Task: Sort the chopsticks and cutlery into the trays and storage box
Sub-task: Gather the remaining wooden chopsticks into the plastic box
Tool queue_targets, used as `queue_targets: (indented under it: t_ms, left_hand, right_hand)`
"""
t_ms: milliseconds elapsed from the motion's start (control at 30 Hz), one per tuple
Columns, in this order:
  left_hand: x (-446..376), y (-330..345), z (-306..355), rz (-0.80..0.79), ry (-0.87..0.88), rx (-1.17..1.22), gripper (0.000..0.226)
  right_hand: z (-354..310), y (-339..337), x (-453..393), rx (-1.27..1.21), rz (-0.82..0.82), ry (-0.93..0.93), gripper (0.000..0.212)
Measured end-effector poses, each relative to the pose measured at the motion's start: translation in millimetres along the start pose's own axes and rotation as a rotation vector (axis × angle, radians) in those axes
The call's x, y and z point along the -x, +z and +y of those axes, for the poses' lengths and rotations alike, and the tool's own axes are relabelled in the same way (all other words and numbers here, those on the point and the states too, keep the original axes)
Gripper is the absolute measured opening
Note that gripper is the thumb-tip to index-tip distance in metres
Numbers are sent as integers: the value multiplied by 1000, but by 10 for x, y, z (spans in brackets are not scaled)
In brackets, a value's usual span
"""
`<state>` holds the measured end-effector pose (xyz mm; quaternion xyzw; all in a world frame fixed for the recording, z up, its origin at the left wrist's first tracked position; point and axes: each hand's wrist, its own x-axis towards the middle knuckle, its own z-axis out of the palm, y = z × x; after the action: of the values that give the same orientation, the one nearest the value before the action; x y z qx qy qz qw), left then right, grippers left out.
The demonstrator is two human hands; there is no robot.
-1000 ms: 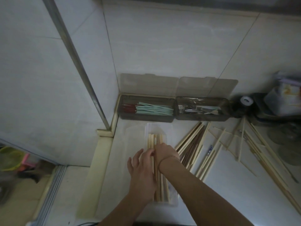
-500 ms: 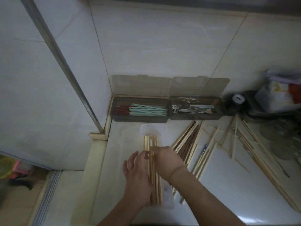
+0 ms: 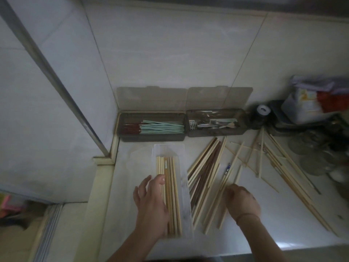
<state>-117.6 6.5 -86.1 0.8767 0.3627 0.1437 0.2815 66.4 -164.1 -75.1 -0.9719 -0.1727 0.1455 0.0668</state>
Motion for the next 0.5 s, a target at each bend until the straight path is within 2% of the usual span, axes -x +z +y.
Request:
queue_targets:
  t_ms: [333,400,500]
  left_hand:
    - [2,-18,11,19,3,23,83]
    - [3,-21,14,29,16,39,84]
    - [4,-24,6,52,37,68,80]
  right_hand:
    - [-62,-192,68,48,-65,24,16]
    - [-168,-346,114,-38,28,-67,22]
    - [-538,-556,206,-337,293,-373,21]
